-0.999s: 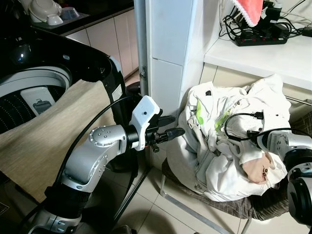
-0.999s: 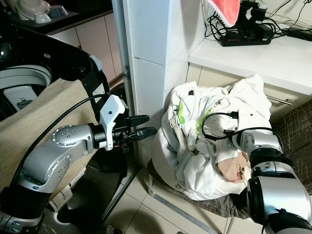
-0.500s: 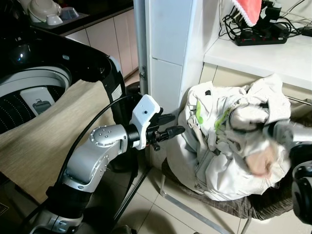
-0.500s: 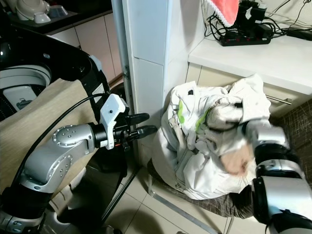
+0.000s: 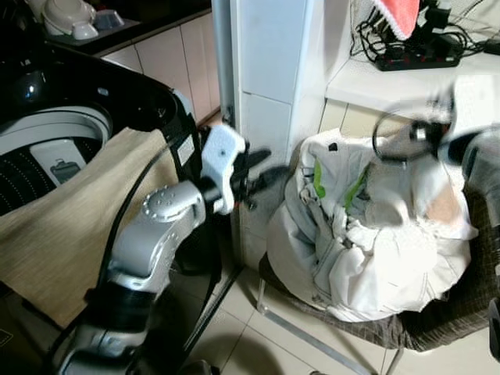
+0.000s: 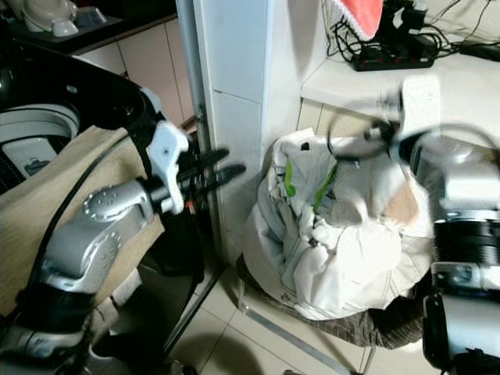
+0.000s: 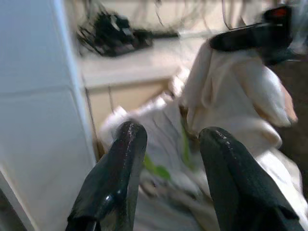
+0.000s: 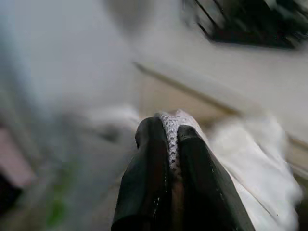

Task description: Clothes washing

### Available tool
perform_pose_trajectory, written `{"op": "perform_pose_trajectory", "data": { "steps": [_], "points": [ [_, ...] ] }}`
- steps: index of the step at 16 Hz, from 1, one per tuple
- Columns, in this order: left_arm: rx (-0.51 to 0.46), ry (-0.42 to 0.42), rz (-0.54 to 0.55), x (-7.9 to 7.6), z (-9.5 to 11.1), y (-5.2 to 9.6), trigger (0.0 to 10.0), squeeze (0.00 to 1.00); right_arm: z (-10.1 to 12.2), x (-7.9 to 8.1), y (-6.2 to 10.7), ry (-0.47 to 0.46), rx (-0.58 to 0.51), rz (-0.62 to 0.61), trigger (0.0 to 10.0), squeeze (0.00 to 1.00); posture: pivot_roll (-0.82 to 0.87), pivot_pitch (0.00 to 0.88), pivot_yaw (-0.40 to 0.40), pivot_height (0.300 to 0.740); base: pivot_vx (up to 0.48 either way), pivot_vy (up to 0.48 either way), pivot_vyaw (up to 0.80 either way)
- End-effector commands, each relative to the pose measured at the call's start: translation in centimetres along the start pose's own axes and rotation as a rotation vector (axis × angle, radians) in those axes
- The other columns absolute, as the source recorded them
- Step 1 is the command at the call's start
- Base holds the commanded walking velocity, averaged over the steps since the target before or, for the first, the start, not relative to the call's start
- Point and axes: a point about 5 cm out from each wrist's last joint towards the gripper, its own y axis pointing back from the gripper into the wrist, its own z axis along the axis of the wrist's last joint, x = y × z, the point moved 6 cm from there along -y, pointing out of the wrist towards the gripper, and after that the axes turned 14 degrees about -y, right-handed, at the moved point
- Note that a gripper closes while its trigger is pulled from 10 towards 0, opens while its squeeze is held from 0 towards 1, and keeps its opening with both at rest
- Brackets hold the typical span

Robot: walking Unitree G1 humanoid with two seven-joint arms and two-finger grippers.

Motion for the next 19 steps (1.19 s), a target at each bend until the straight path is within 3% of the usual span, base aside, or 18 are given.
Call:
{"op": "perform_pose_trajectory", "data": {
  "steps": [1,2,3,5,7,8,12,14,15,16,18,19],
  "points": [
    [-0.064,0.015,0.045,1.0,1.6,-0.2,10.0,0.0,3.1,1.6,1.3,-0.03,-0.082,0.097,0.1,0.0,-0.13,0.0,0.049,0.74,0.0,0.0,0.0],
    [-0.064,0.015,0.045,1.0,1.6,-0.2,10.0,0.0,3.1,1.6,1.3,-0.03,-0.082,0.097,0.1,0.0,-0.13,0.0,0.049,0.74,0.0,0.0,0.0],
    [-0.141,0.056,0.056,1.3,3.2,-0.4,10.0,1.0,4.3,3.0,1.9,-0.086,-0.12,0.183,0.0,0.0,-0.13,0.0,0.046,0.74,0.0,0.0,0.0],
    [-0.27,0.102,0.024,0.8,6.3,-0.9,10.0,1.0,5.5,5.0,3.0,-0.17,-0.16,0.31,0.0,0.0,-0.13,0.0,0.044,0.74,0.0,0.0,0.0],
    [-0.31,0.106,-0.022,-0.1,7.4,-1.2,10.0,1.0,5.6,6.1,3.3,-0.234,-0.167,0.381,0.0,0.0,-0.12,0.0,0.044,0.74,0.0,0.0,0.0],
    [-0.315,0.108,-0.033,-0.3,7.5,-1.2,10.0,1.0,5.6,6.5,3.5,-0.246,-0.166,0.403,0.0,0.0,-0.12,0.0,0.045,0.74,0.0,0.0,0.0],
    [-0.311,0.124,-0.147,-3.6,7.4,-2.2,10.0,1.0,4.9,11.6,5.6,-0.255,-0.103,0.652,0.0,0.0,-0.12,0.0,0.044,0.74,0.0,0.0,0.0],
    [-0.291,0.119,-0.138,-3.8,7.0,-2.5,10.0,1.0,5.0,12.4,6.1,-0.263,-0.099,0.696,0.0,0.0,-0.13,0.0,0.044,0.74,0.0,0.0,0.0],
    [-0.282,0.118,-0.135,-3.9,6.8,-2.6,10.0,0.22,5.1,12.9,6.5,-0.274,-0.1,0.732,0.0,0.0,-0.13,0.0,0.044,0.74,0.0,0.0,0.0],
    [-0.283,0.128,-0.135,-4.0,6.8,-2.8,10.0,0.0,5.2,13.3,6.9,-0.282,-0.1,0.764,0.0,0.0,-0.13,0.0,0.044,0.74,0.0,0.0,0.0],
    [-0.297,0.162,-0.142,-4.4,7.1,-3.0,10.0,0.0,5.0,14.1,7.5,-0.288,-0.092,0.817,0.0,0.0,-0.13,0.0,0.042,0.74,0.0,0.0,0.0],
    [-0.308,0.249,-0.172,-5.0,7.3,-3.0,10.0,0.0,4.8,14.5,7.8,-0.29,-0.085,0.83,0.0,0.0,-0.13,0.0,0.04,0.74,0.0,0.0,0.0]
  ]
}}
